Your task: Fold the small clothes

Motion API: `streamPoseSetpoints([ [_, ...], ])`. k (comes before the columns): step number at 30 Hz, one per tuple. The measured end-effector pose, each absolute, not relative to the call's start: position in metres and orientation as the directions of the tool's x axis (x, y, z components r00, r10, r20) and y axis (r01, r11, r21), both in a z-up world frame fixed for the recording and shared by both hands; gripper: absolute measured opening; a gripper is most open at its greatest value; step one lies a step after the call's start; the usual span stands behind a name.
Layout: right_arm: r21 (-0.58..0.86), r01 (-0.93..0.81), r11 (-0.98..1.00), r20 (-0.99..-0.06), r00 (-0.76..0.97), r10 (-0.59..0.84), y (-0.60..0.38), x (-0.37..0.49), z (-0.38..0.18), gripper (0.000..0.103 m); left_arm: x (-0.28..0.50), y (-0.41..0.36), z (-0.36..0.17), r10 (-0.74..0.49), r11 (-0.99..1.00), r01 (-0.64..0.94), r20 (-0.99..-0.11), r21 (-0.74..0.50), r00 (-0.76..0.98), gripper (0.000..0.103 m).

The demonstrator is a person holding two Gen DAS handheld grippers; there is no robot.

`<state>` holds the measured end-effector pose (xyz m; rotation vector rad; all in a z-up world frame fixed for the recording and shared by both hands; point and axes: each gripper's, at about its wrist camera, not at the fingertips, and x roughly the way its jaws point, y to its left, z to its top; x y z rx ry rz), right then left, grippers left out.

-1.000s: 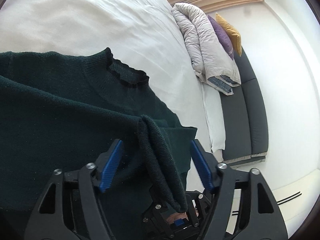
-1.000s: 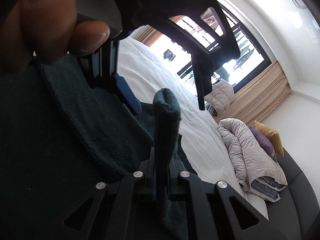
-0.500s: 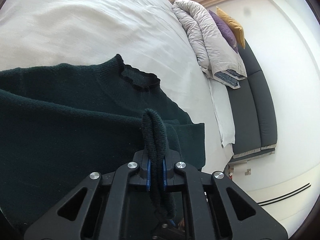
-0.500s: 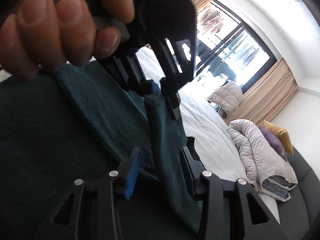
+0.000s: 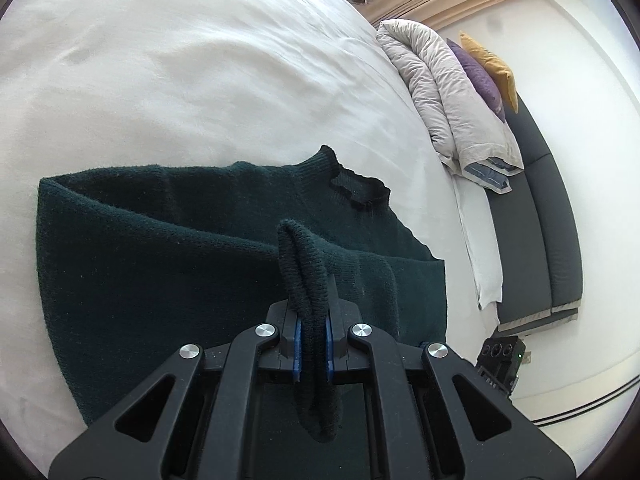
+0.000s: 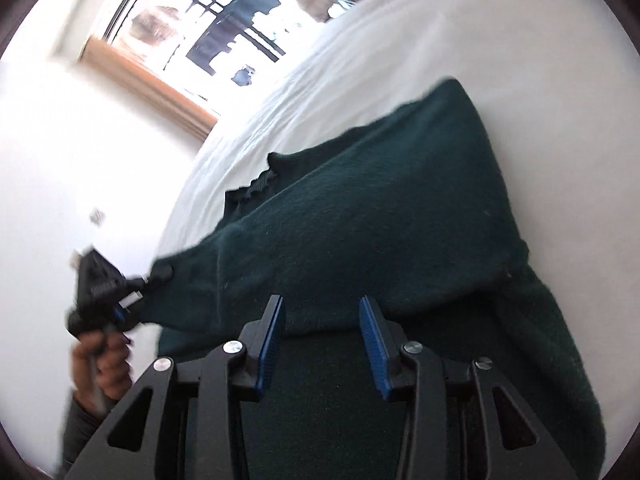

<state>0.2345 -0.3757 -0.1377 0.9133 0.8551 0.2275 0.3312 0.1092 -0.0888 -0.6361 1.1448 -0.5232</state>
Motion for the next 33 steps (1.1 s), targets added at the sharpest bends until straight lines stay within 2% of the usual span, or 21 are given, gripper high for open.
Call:
streamPoseSetpoints([
  [6, 0.845, 0.257, 0.469, -0.473, 0.769, 0.431, -0.402, 0.218, -0.140, 0.038, 0.327, 0.106, -0.104, -0.671, 0.712, 0.036, -0.665, -0.701, 0.328, 0.007],
  [12, 0.909, 0.264, 0.323, -0.383, 0.836, 0.392, -0.427, 0.202, -0.143, 0.036, 0.322, 0.106, -0.117, -0.663, 0.715, 0.015, -0.671, -0.699, 0.332, 0.007],
  [17, 0.935, 0.262, 0.241, -0.331, 0.888, 0.319, -0.450, 0.183, -0.138, 0.045, 0.315, 0.108, -0.124, -0.663, 0.714, 0.015, -0.669, -0.700, 0.337, 0.007],
  [19, 0.938, 0.254, 0.237, -0.319, 0.900, 0.296, -0.464, 0.174, -0.132, 0.046, 0.313, 0.109, -0.127, -0.668, 0.709, 0.018, -0.663, -0.705, 0.338, 0.007],
  [23, 0.915, 0.239, 0.324, -0.336, 0.896, 0.290, -0.470, 0.181, -0.103, 0.046, 0.312, 0.108, -0.128, -0.666, 0.714, 0.032, -0.664, -0.699, 0.341, 0.007],
  [26, 0.880, 0.203, 0.430, -0.377, 0.847, 0.373, -0.449, 0.214, -0.088, 0.045, 0.312, 0.106, -0.129, -0.665, 0.716, 0.038, -0.663, -0.697, 0.345, 0.007],
  [29, 0.865, 0.151, 0.478, -0.394, 0.795, 0.462, -0.425, 0.248, -0.086, 0.045, 0.312, 0.104, -0.129, -0.665, 0.714, 0.034, -0.662, -0.699, 0.345, 0.007],
  [33, 0.852, 0.203, 0.482, -0.453, 0.748, 0.485, -0.413, 0.291, -0.110, 0.045, 0.313, 0.108, -0.129, -0.659, 0.721, 0.038, -0.668, -0.692, 0.346, 0.007],
])
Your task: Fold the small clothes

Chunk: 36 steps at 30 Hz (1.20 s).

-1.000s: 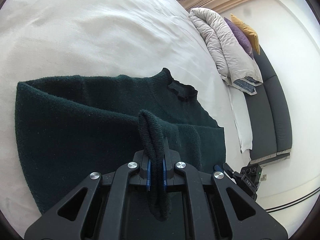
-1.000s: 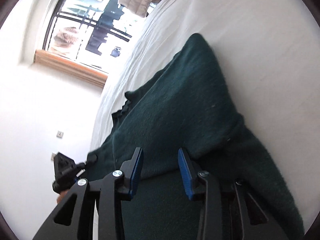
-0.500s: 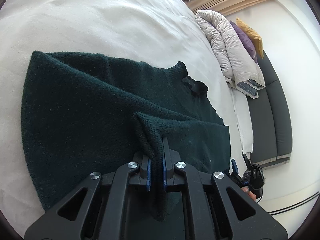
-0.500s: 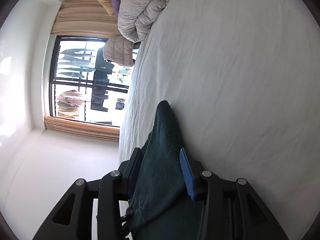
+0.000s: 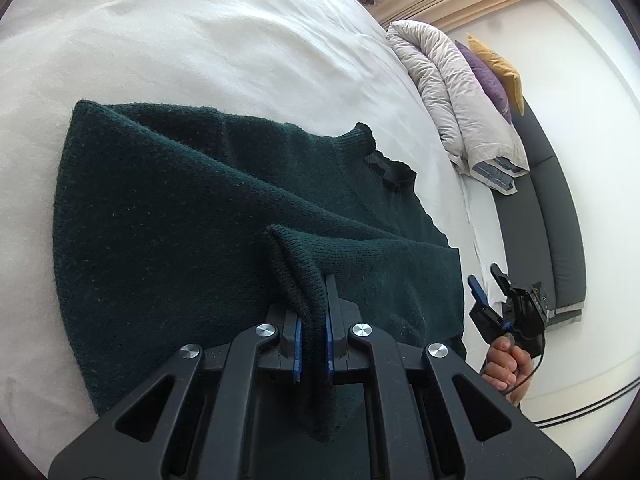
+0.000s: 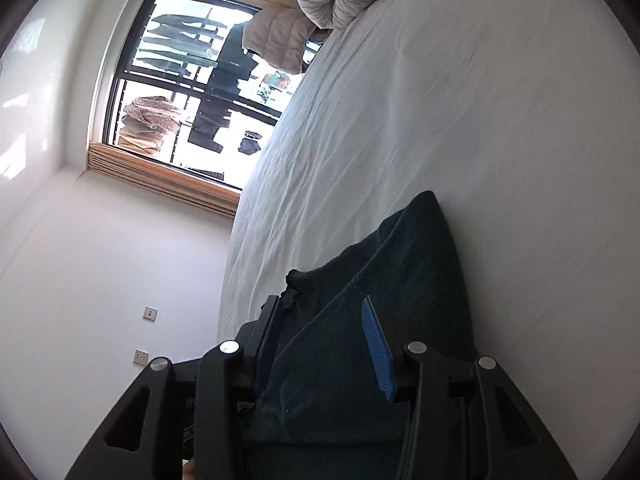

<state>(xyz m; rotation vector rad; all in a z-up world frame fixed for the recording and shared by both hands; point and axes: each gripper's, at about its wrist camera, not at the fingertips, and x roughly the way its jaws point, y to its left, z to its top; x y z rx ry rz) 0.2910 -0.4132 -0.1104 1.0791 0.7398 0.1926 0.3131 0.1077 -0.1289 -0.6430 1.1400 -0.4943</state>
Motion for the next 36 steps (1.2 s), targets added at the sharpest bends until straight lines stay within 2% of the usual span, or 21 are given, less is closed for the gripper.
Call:
streamPoseSetpoints([
  [2, 0.803, 0.263, 0.534, -0.536, 0.711, 0.456, -0.410, 0.306, -0.125, 0.045, 0.313, 0.109, -0.130, -0.658, 0.721, 0.038, -0.667, -0.692, 0.349, 0.007],
  [3, 0.788, 0.280, 0.549, -0.559, 0.699, 0.446, -0.412, 0.309, -0.133, 0.041, 0.314, 0.111, -0.131, -0.660, 0.720, 0.040, -0.665, -0.693, 0.349, 0.007],
  [5, 0.765, 0.308, 0.566, -0.586, 0.697, 0.413, -0.417, 0.314, -0.142, 0.016, 0.313, 0.111, -0.132, -0.661, 0.720, 0.046, -0.664, -0.692, 0.349, 0.007],
  [8, 0.769, 0.322, 0.552, -0.583, 0.707, 0.400, -0.429, 0.313, -0.148, 0.009, 0.315, 0.110, -0.133, -0.656, 0.724, 0.046, -0.665, -0.689, 0.356, 0.007],
  [14, 0.712, 0.310, 0.630, -0.622, 0.695, 0.361, -0.423, 0.311, -0.139, 0.010, 0.329, 0.098, -0.116, -0.603, 0.780, 0.094, -0.702, -0.619, 0.380, 0.007],
  [18, 0.723, 0.302, 0.621, -0.609, 0.704, 0.367, -0.423, 0.308, -0.139, 0.011, 0.328, 0.108, -0.125, -0.608, 0.769, 0.073, -0.692, -0.635, 0.390, 0.007],
  [20, 0.719, 0.286, 0.634, -0.606, 0.705, 0.369, -0.419, 0.309, -0.137, 0.017, 0.327, 0.112, -0.130, -0.623, 0.750, 0.056, -0.674, -0.659, 0.397, 0.007],
  [24, 0.711, 0.291, 0.640, -0.616, 0.697, 0.368, -0.420, 0.310, -0.140, 0.019, 0.325, 0.108, -0.136, -0.604, 0.770, 0.071, -0.688, -0.634, 0.402, 0.007],
  [27, 0.734, 0.300, 0.609, -0.604, 0.698, 0.384, -0.429, 0.312, -0.146, 0.011, 0.321, 0.109, -0.138, -0.607, 0.766, 0.076, -0.680, -0.638, 0.412, 0.010],
  [28, 0.737, 0.309, 0.601, -0.605, 0.698, 0.384, -0.434, 0.311, -0.149, 0.001, 0.318, 0.110, -0.138, -0.605, 0.768, 0.079, -0.679, -0.635, 0.416, 0.010],
  [32, 0.774, 0.320, 0.546, -0.568, 0.733, 0.375, -0.449, 0.303, -0.152, 0.000, 0.309, 0.117, -0.138, -0.600, 0.772, 0.086, -0.678, -0.629, 0.424, 0.010],
  [33, 0.765, 0.326, 0.555, -0.573, 0.738, 0.357, -0.449, 0.300, -0.147, 0.001, 0.308, 0.120, -0.137, -0.599, 0.773, 0.084, -0.679, -0.629, 0.424, 0.010],
  [34, 0.759, 0.324, 0.565, -0.574, 0.743, 0.345, -0.447, 0.296, -0.141, 0.007, 0.306, 0.121, -0.135, -0.591, 0.779, 0.081, -0.685, -0.622, 0.425, 0.010],
  [35, 0.761, 0.307, 0.572, -0.563, 0.751, 0.346, -0.443, 0.292, -0.133, 0.019, 0.304, 0.121, -0.132, -0.578, 0.791, 0.082, -0.694, -0.607, 0.429, 0.010],
  [36, 0.765, 0.281, 0.579, -0.547, 0.758, 0.356, -0.436, 0.288, -0.125, 0.022, 0.301, 0.121, -0.126, -0.555, 0.809, 0.087, -0.707, -0.581, 0.438, 0.010],
])
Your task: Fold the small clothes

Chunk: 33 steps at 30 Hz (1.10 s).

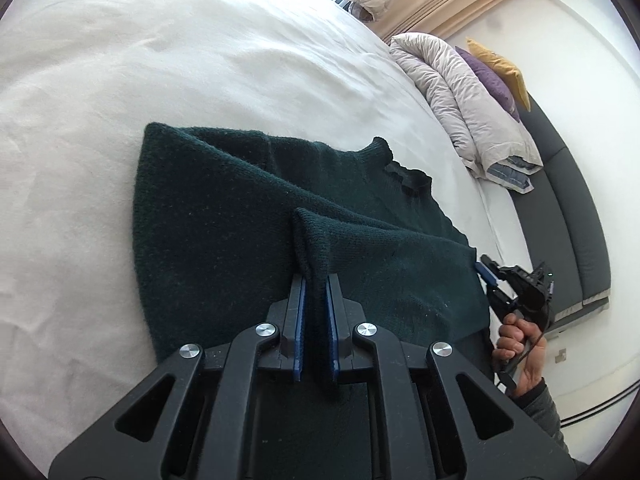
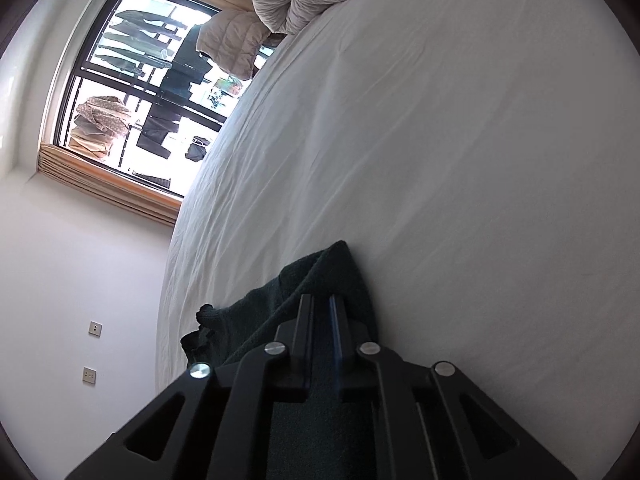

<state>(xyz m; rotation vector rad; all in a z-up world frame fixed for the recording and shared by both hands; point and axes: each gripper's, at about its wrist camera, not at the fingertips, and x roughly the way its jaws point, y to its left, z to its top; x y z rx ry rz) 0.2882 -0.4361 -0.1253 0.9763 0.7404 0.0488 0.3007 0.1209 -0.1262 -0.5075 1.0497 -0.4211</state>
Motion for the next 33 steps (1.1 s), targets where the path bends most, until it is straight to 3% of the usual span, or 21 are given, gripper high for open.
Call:
streamPoseSetpoints([
  [3, 0.760, 0.184, 0.624, -0.528, 0.735, 0.426, -0.404, 0.284, -0.110, 0.024, 0.291, 0.110, -0.101, -0.457, 0.876, 0.115, -0.733, -0.468, 0.503, 0.010],
  [9, 0.745, 0.153, 0.649, -0.573, 0.644, 0.507, -0.363, 0.294, -0.131, 0.023, 0.294, 0.044, -0.088, -0.442, 0.897, 0.255, -0.759, -0.362, 0.477, 0.010],
  [11, 0.780, 0.172, 0.602, -0.546, 0.656, 0.521, -0.373, 0.291, -0.141, 0.015, 0.296, 0.034, -0.105, -0.401, 0.915, 0.242, -0.800, -0.324, 0.446, 0.010],
  [16, 0.759, 0.215, 0.615, -0.568, 0.681, 0.463, -0.406, 0.267, -0.145, 0.000, 0.281, 0.046, -0.120, -0.461, 0.887, 0.229, -0.755, -0.401, 0.466, 0.010],
  [19, 0.788, 0.264, 0.556, -0.541, 0.728, 0.421, -0.432, 0.245, -0.146, 0.000, 0.276, 0.051, -0.122, -0.458, 0.889, 0.234, -0.753, -0.394, 0.472, 0.010],
  [21, 0.791, 0.271, 0.549, -0.530, 0.752, 0.393, -0.434, 0.235, -0.135, 0.009, 0.276, 0.055, -0.124, -0.463, 0.886, 0.229, -0.748, -0.403, 0.475, 0.010],
  [23, 0.797, 0.212, 0.565, -0.501, 0.754, 0.424, -0.419, 0.236, -0.122, 0.033, 0.275, 0.056, -0.126, -0.457, 0.889, 0.224, -0.748, -0.399, 0.482, 0.010],
  [26, 0.808, 0.109, 0.579, -0.479, 0.694, 0.538, -0.381, 0.250, -0.114, 0.035, 0.270, 0.053, -0.125, -0.423, 0.906, 0.235, -0.755, -0.352, 0.500, 0.010],
  [29, 0.784, 0.111, 0.610, -0.530, 0.632, 0.566, -0.358, 0.263, -0.126, 0.042, 0.266, 0.054, -0.126, -0.418, 0.909, 0.240, -0.754, -0.342, 0.507, 0.010],
  [30, 0.791, 0.129, 0.598, -0.532, 0.629, 0.567, -0.361, 0.263, -0.135, 0.042, 0.265, 0.056, -0.127, -0.425, 0.905, 0.241, -0.750, -0.351, 0.506, 0.010],
  [33, 0.839, 0.191, 0.509, -0.496, 0.653, 0.572, -0.387, 0.255, -0.155, 0.013, 0.263, 0.063, -0.129, -0.448, 0.894, 0.243, -0.740, -0.377, 0.502, 0.010],
])
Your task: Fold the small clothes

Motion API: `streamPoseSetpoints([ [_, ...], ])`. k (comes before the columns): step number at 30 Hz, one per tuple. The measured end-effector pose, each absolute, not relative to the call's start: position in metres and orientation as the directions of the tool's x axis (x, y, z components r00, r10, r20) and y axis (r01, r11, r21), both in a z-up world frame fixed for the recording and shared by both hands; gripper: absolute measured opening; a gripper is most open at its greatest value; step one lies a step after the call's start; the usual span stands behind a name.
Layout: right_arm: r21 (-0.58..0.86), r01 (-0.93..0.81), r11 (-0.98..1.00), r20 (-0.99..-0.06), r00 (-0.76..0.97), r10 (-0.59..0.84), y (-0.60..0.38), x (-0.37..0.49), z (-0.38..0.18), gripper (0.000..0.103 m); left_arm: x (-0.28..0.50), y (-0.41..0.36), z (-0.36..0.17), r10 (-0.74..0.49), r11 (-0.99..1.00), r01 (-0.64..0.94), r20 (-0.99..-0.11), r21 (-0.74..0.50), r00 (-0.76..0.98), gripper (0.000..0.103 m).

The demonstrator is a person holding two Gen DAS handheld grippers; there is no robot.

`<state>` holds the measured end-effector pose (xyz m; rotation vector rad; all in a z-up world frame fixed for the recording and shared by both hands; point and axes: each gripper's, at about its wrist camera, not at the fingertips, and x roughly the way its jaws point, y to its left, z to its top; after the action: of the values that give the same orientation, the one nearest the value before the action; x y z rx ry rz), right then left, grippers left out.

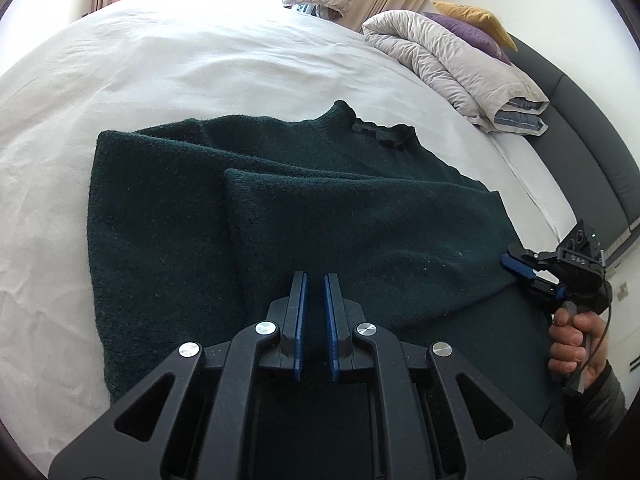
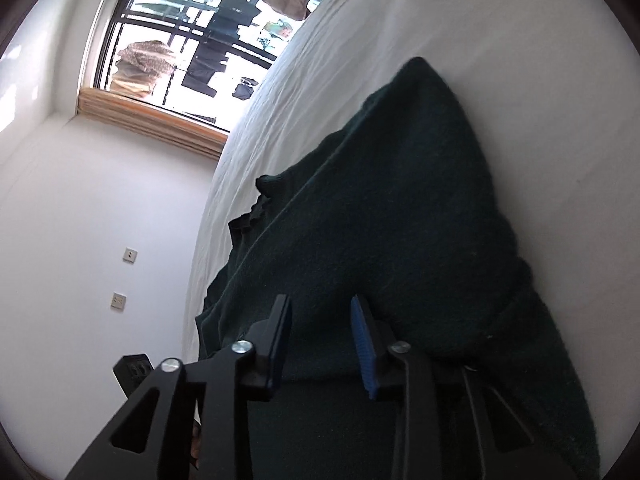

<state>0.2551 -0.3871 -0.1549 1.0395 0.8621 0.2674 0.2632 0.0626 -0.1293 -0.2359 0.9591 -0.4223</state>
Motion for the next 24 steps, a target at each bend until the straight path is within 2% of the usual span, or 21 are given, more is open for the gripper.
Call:
streamPoseSetpoints([
  [1, 0.838, 0.211, 0.504, -0.502, 0.660, 0.559, -0.396, 0.251, -0.159, 0.000, 0.262, 0.064, -0.129, -0.452, 0.892, 0.243, -0.737, -0.382, 0.502, 0.010],
  [7, 0.801, 0.268, 0.536, -0.534, 0.725, 0.435, -0.442, 0.205, -0.149, 0.000, 0.243, 0.072, -0.119, -0.435, 0.899, 0.223, -0.714, -0.377, 0.549, 0.010],
  [8, 0.778, 0.303, 0.551, -0.563, 0.726, 0.395, -0.450, 0.194, -0.145, 0.020, 0.234, 0.075, -0.115, -0.424, 0.904, 0.221, -0.712, -0.365, 0.560, 0.010],
  [9, 0.753, 0.335, 0.567, -0.589, 0.728, 0.351, -0.456, 0.180, -0.141, 0.032, 0.225, 0.077, -0.111, -0.405, 0.913, 0.219, -0.715, -0.344, 0.570, 0.010],
  [15, 0.643, 0.292, 0.708, -0.583, 0.786, 0.206, -0.452, 0.104, -0.089, 0.051, 0.148, 0.085, -0.077, -0.338, 0.941, 0.248, -0.681, -0.230, 0.650, 0.011],
  [16, 0.618, 0.270, 0.739, -0.572, 0.798, 0.187, -0.444, 0.092, -0.078, 0.057, 0.132, 0.083, -0.071, -0.336, 0.941, 0.264, -0.669, -0.211, 0.663, 0.014],
  [17, 0.587, 0.246, 0.771, -0.558, 0.814, 0.165, -0.435, 0.080, -0.067, 0.060, 0.117, 0.081, -0.066, -0.336, 0.940, 0.283, -0.658, -0.191, 0.674, 0.018],
  [18, 0.556, 0.218, 0.802, -0.532, 0.835, 0.141, -0.424, 0.067, -0.056, 0.062, 0.100, 0.078, -0.061, -0.341, 0.937, 0.304, -0.644, -0.173, 0.685, 0.033],
  [19, 0.520, 0.195, 0.832, -0.504, 0.856, 0.115, -0.412, 0.054, -0.045, 0.071, 0.084, 0.076, -0.057, -0.346, 0.934, 0.321, -0.627, -0.158, 0.698, 0.063],
  [20, 0.480, 0.183, 0.858, -0.477, 0.875, 0.080, -0.400, 0.038, -0.036, 0.084, 0.066, 0.074, -0.053, -0.344, 0.934, 0.328, -0.604, -0.141, 0.719, 0.077],
  [21, 0.443, 0.175, 0.879, -0.442, 0.896, 0.044, -0.388, 0.024, -0.027, 0.090, 0.048, 0.073, -0.048, -0.345, 0.933, 0.338, -0.574, -0.123, 0.743, 0.088],
  [22, 0.409, 0.164, 0.898, -0.395, 0.919, 0.013, -0.377, 0.011, -0.019, 0.099, 0.029, 0.070, -0.045, -0.356, 0.927, 0.361, -0.544, -0.102, 0.760, 0.093],
  [24, 0.336, 0.146, 0.930, -0.312, 0.949, -0.036, -0.356, -0.012, -0.007, 0.103, 0.001, 0.062, -0.043, -0.353, 0.921, 0.388, -0.524, -0.046, 0.775, 0.097],
])
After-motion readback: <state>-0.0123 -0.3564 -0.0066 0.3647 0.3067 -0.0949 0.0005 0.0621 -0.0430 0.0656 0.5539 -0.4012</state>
